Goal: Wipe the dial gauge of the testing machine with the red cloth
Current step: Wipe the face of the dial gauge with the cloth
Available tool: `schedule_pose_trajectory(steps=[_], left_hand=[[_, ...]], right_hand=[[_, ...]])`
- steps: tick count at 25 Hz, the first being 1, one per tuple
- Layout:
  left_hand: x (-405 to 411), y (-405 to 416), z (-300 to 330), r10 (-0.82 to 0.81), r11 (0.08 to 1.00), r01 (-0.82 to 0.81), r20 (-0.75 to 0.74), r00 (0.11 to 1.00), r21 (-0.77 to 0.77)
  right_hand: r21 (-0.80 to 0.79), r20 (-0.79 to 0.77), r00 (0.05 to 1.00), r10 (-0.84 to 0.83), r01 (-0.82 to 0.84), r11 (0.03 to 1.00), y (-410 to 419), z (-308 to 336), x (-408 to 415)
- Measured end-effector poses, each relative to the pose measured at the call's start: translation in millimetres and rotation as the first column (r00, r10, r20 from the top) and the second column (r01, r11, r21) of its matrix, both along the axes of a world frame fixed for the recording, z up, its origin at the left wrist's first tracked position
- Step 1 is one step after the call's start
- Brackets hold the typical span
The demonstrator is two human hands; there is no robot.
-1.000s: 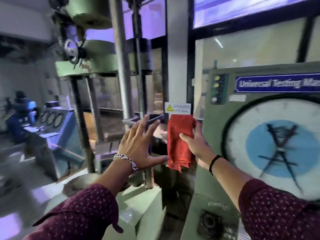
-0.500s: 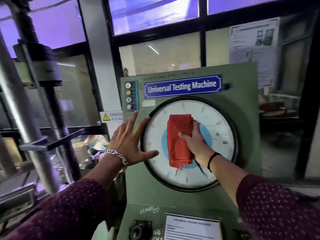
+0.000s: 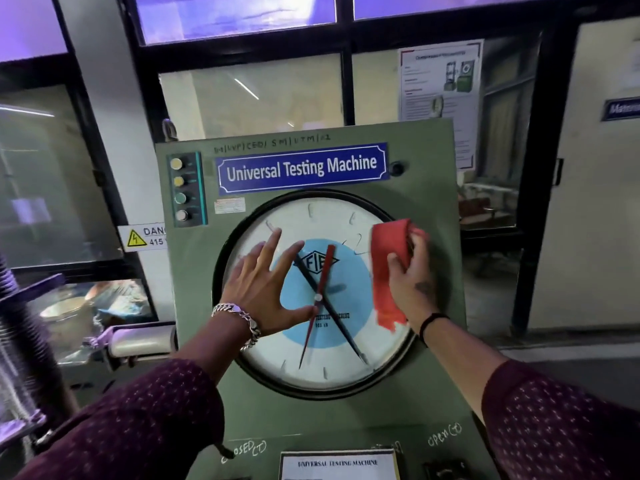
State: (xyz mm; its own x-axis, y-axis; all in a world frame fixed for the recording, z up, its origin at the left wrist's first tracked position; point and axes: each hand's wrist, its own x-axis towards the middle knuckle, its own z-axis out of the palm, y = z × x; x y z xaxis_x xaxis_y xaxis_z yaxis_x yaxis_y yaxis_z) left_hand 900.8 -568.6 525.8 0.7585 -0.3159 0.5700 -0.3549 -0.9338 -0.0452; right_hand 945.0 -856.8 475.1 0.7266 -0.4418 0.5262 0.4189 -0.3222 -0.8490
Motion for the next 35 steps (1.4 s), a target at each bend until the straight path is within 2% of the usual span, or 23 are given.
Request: schedule_pose_trajectory(steps=[1, 2, 3, 4, 5, 6, 7, 11, 14, 16, 17, 19, 20, 21, 23, 25, 26, 27, 30, 31, 32, 34, 35], left_hand=[[12, 4, -3, -0.009, 1.0, 0.009, -0.005, 1.0, 0.001], [24, 8, -7, -0.014, 1.0, 0.014, -0.02, 1.0, 0.003], [37, 10, -11, -0.015, 1.0, 0.015, -0.044, 0.999, -0.003], [51, 10, -16, -0.017, 1.0, 0.016, -0.074, 0.997, -0.019], [65, 7, -22, -0.022, 0.999, 0.02, -0.096, 0.995, -0.03], [76, 4, -28, -0.025, 0.999, 0.022, -0.108, 0.994, -0.024], [93, 3, -32, -0.028, 1.0, 0.028, -0.104, 0.994, -0.004], [162, 15, -27, 0.02, 0.982, -0.017, -0.014, 1.0, 0.187], [202, 23, -23, 0.063, 0.949, -0.079, 0.064, 0.996, 0.306], [217, 25, -30, 0.022, 0.944, -0.051, 0.093, 0.995, 0.326], [224, 26, -34, -0.006, 0.946, -0.029, 0.108, 0.994, 0.322], [231, 29, -37, -0.045, 0.949, 0.004, 0.123, 0.991, 0.315], [233, 30, -38, -0.059, 0.95, 0.016, 0.13, 0.99, 0.311], [234, 30, -38, -0.061, 0.952, 0.015, 0.141, 0.988, 0.307], [234, 30, -41, -0.059, 0.952, 0.011, 0.149, 0.987, 0.304], [235, 31, -42, -0.059, 0.953, 0.007, 0.163, 0.985, 0.304], [235, 32, -42, -0.058, 0.953, 0.005, 0.166, 0.984, 0.302], [234, 32, -42, -0.055, 0.953, 0.004, 0.162, 0.985, 0.303], [235, 31, -42, -0.049, 0.951, -0.005, 0.167, 0.985, 0.308], [233, 30, -41, -0.043, 0.95, -0.008, 0.156, 0.987, 0.312], [231, 30, -41, -0.035, 0.95, -0.012, 0.146, 0.989, 0.313], [230, 30, -41, -0.019, 0.95, -0.028, 0.146, 0.989, 0.312], [230, 30, -40, -0.018, 0.949, -0.029, 0.144, 0.989, 0.315]], right_hand=[[-0.129, 0.094, 0.981, -0.169, 0.18, 0.975, -3, 1, 10], [-0.267, 0.171, 0.948, -0.268, 0.306, 0.914, -4, 3, 24], [-0.441, 0.177, 0.941, -0.289, 0.339, 0.831, 0, 6, 40], [-0.643, 0.117, 0.955, -0.272, 0.281, 0.712, 10, 7, 58], [-0.807, -0.011, 0.965, -0.262, 0.147, 0.573, 22, 0, 76], [-0.885, -0.132, 0.954, -0.271, 0.009, 0.465, 33, -14, 90], [-0.906, -0.168, 0.947, -0.275, -0.039, 0.421, 39, -31, 105], [-0.885, -0.035, 0.964, -0.262, 0.092, 0.456, 41, -54, 137], [-0.836, 0.023, 0.969, -0.247, 0.154, 0.527, 44, -65, 143], [-0.864, 0.066, 0.968, -0.244, 0.178, 0.472, 33, -106, 128], [-0.85, 0.074, 0.956, -0.283, 0.209, 0.483, 27, -125, 121], [-0.74, 0.028, 0.92, -0.391, 0.282, 0.611, 29, -121, 127], [-0.645, -0.015, 0.903, -0.43, 0.32, 0.694, 39, -99, 139], [-0.59, -0.037, 0.899, -0.437, 0.333, 0.735, 54, -72, 150], [-0.662, 0.047, 0.919, -0.392, 0.323, 0.676, 76, -55, 160], [-0.808, 0.202, 0.935, -0.29, 0.327, 0.491, 68, -89, 148], [-0.84, 0.227, 0.943, -0.244, 0.317, 0.44, 55, -110, 137], [-0.84, 0.23, 0.943, -0.24, 0.317, 0.44, 44, -119, 132], [-0.737, 0.09, 0.933, -0.349, 0.298, 0.607, 54, -77, 151], [-0.739, 0.067, 0.939, -0.338, 0.274, 0.615, 64, -68, 151], [-0.766, 0.083, 0.947, -0.312, 0.261, 0.587, 71, -72, 148], [-0.863, 0.135, 0.962, -0.239, 0.232, 0.449, 67, -116, 128], [-0.875, 0.122, 0.965, -0.231, 0.215, 0.435, 56, -135, 117]])
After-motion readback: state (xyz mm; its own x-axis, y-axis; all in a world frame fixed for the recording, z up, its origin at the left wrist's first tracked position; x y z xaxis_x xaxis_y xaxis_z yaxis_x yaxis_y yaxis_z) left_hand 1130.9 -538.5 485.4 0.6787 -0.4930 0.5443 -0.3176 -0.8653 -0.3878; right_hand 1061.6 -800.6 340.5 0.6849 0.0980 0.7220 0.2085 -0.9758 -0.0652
